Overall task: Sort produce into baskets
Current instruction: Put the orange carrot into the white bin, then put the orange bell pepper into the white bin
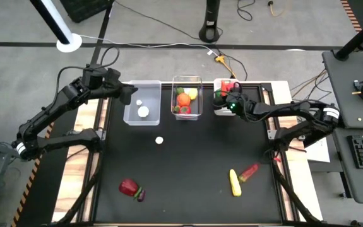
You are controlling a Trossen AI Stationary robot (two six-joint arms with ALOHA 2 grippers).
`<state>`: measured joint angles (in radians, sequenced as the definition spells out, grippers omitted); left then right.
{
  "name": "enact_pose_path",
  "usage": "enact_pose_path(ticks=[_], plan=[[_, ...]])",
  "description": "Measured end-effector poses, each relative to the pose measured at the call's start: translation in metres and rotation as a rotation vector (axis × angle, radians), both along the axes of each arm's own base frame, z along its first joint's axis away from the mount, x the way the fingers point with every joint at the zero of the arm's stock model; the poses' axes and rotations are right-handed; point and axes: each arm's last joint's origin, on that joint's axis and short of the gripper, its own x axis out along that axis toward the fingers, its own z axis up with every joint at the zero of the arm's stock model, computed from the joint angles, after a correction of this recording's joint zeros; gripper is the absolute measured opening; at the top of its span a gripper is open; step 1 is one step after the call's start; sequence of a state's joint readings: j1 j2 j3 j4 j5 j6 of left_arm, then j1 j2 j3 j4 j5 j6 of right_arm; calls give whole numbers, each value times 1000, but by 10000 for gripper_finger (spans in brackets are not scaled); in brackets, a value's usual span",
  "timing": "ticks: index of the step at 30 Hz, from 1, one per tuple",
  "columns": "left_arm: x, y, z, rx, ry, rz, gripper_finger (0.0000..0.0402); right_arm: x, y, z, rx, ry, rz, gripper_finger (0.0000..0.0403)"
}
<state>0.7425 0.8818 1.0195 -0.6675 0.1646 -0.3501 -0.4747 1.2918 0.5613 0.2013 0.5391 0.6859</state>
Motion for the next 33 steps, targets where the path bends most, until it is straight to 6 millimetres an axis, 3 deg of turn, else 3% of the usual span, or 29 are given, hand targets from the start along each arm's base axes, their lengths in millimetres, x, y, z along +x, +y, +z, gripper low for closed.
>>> enact_pose_path(ticks=[18, 33], plan=[[2, 2, 3, 23, -29, 2, 128, 4, 0, -13, 57, 29, 37, 156], [2, 2, 3, 22, -29, 3, 128, 2, 2, -1, 45, 0, 93, 166]])
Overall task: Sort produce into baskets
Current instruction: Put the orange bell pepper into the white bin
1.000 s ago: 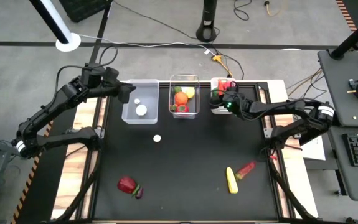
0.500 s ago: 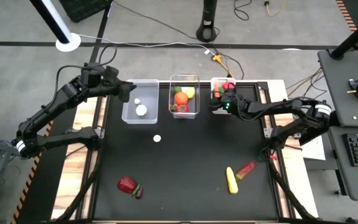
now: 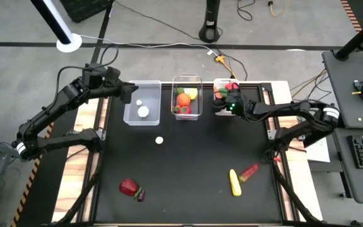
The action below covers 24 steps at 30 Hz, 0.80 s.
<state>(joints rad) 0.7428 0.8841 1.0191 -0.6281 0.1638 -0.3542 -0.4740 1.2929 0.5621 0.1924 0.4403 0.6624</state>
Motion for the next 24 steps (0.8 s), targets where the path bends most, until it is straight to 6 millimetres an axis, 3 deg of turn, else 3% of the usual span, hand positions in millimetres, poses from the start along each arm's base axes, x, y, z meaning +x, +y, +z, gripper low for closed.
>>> enact_pose_path(ticks=[5, 13, 24], plan=[[0, 0, 0, 0, 0, 0, 128, -1, 2, 0, 50, -23, 13, 158], [0, 0, 0, -3, -2, 2, 128, 0, 4, -1, 127, -79, 43, 110], [0, 0, 0, -6, -3, 3, 128, -3, 6, 29, 65, -124, 79, 60]])
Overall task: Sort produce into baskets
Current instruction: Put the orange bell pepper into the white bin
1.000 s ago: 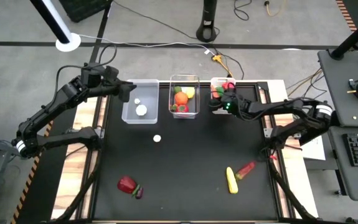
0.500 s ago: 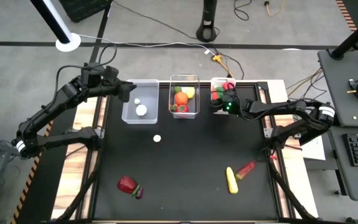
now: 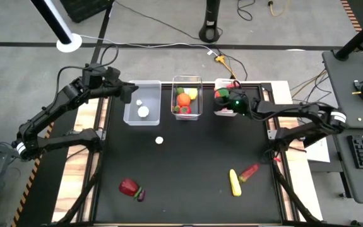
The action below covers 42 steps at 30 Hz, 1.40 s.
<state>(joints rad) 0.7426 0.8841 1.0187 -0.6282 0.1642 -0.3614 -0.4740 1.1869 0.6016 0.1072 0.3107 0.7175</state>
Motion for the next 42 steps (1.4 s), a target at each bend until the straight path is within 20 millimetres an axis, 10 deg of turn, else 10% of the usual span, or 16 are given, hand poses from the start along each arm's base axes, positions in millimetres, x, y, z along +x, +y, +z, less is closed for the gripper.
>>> enact_pose_path(ticks=[12, 23, 36, 42], plan=[[0, 0, 0, 0, 0, -5, 128, -2, 15, 64, 341, 75, 264, 52], [3, -4, 0, 18, 11, -42, 128, -18, 82, 104, 733, 391, 394, 52], [4, -5, 0, 48, 29, -68, 128, -25, 181, 76, 967, 508, 309, 102], [4, -4, 1, 76, 37, -81, 128, -40, 216, 62, 830, 648, 614, 168]])
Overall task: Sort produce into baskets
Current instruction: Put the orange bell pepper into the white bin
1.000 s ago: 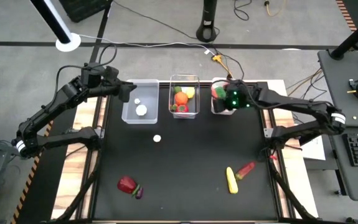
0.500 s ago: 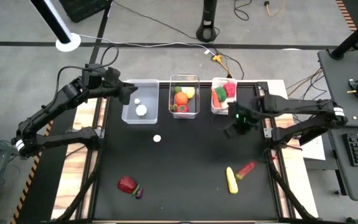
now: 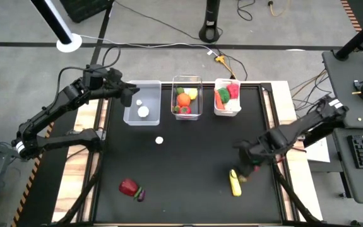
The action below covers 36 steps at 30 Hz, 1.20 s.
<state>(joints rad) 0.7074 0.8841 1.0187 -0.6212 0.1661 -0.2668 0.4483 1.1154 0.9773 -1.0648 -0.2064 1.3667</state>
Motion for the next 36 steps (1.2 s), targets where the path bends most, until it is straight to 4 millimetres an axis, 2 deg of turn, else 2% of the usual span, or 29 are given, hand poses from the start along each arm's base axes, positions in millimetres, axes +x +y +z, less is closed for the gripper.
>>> enact_pose_path(ticks=[6, 9, 18, 25, 28, 34, 36], plan=[[0, 0, 0, 1, 0, 0, 128, -7, 23, -19, -95, -57, 526, 210], [0, 0, 0, 1, 0, 0, 128, -2, 29, -30, -137, -51, 690, 218], [0, 0, 0, 0, 0, 0, 128, 18, 41, -76, -191, 136, 816, 219], [0, 0, 0, 0, 0, -1, 128, 26, 47, -108, -204, 262, 916, 218], [0, 0, 0, -2, -1, 1, 128, 27, 48, -116, -207, 294, 925, 198], [0, 0, 0, -3, -2, 1, 128, 28, 48, -118, -207, 295, 926, 98], [0, 0, 0, -3, -2, 1, 128, 27, 48, -116, -208, 293, 912, 81]])
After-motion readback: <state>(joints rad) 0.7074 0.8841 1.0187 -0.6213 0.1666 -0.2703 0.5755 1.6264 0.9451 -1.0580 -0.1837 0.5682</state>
